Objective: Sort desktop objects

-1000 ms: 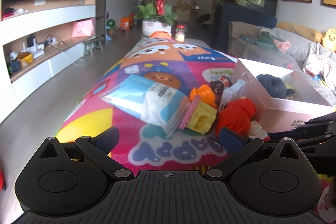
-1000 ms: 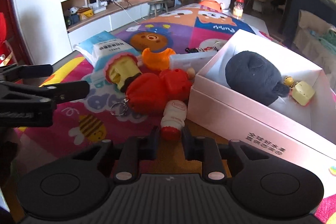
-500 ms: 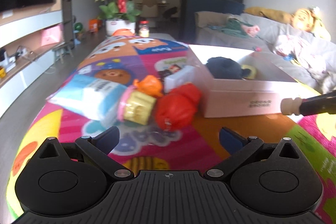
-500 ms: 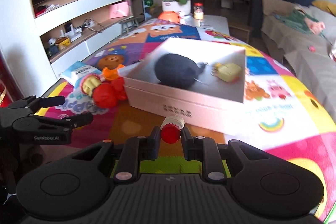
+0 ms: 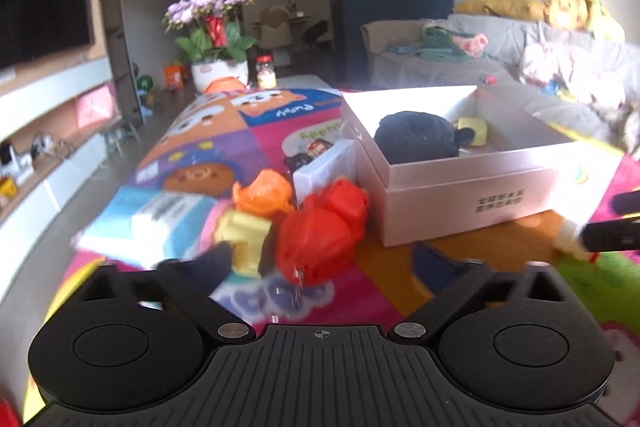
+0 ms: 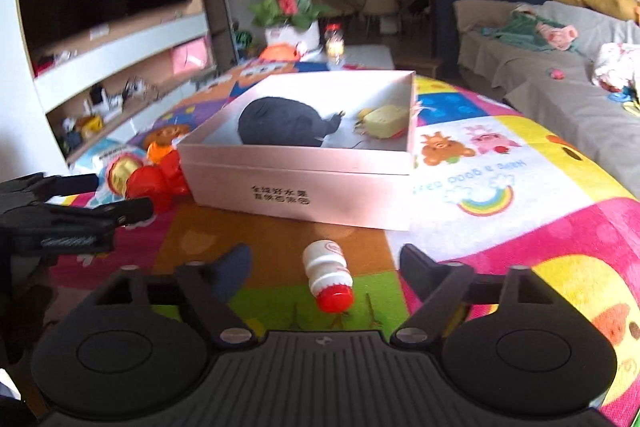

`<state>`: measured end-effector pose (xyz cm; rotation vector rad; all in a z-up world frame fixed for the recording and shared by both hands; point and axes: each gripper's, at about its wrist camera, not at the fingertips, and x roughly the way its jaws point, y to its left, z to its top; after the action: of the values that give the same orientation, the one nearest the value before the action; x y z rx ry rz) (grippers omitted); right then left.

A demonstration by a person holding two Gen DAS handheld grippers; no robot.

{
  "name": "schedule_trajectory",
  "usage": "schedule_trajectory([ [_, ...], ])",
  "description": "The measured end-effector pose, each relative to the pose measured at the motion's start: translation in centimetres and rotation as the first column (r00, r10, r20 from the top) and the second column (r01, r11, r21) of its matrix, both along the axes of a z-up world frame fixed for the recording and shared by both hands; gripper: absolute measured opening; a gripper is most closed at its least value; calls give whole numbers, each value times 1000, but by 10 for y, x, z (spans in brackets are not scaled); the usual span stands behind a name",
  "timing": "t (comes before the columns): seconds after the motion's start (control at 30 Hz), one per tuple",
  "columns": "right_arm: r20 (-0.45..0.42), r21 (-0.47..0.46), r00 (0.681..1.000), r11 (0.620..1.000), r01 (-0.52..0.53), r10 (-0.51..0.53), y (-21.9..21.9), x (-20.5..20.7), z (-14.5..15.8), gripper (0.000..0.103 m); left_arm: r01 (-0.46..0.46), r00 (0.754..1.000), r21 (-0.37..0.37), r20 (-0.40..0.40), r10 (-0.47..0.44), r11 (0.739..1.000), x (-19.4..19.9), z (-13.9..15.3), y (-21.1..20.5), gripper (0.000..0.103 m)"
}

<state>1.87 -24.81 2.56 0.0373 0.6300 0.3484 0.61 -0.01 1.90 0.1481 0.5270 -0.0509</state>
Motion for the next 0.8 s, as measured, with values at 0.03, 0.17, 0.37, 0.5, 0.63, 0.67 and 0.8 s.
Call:
schedule_trajectory([
  [0.03,4,12,1000,1000,11,-11,-3,-2,-2,89,9,1000,31,-11,-9,999,7,-3,-4,69],
  [0.17,-11,53,999,998,42,-42,-9,-4,-14,98,17,1000,134,-15,-15,991,26,-13,-14,71],
  [0.37,-30,109,998,992,60,-57,-17,0,-15,103,24,1000,210,-17,-21,977,18,-14,-13,56],
  [0.5,-66,142,994,986,92,-84,-22,5,-18,103,71,997,218,-17,-69,973,-14,-9,-14,56],
  [0.63,-87,153,992,983,105,-92,-24,8,-20,103,199,979,59,-63,-196,978,-40,5,-16,56],
  [0.67,-87,151,992,983,105,-93,-24,8,-21,103,233,971,39,-59,-230,972,-44,6,-19,56],
  [0.8,-84,140,992,984,109,-98,-22,8,-21,103,289,957,31,-35,-288,957,-47,2,-37,65],
])
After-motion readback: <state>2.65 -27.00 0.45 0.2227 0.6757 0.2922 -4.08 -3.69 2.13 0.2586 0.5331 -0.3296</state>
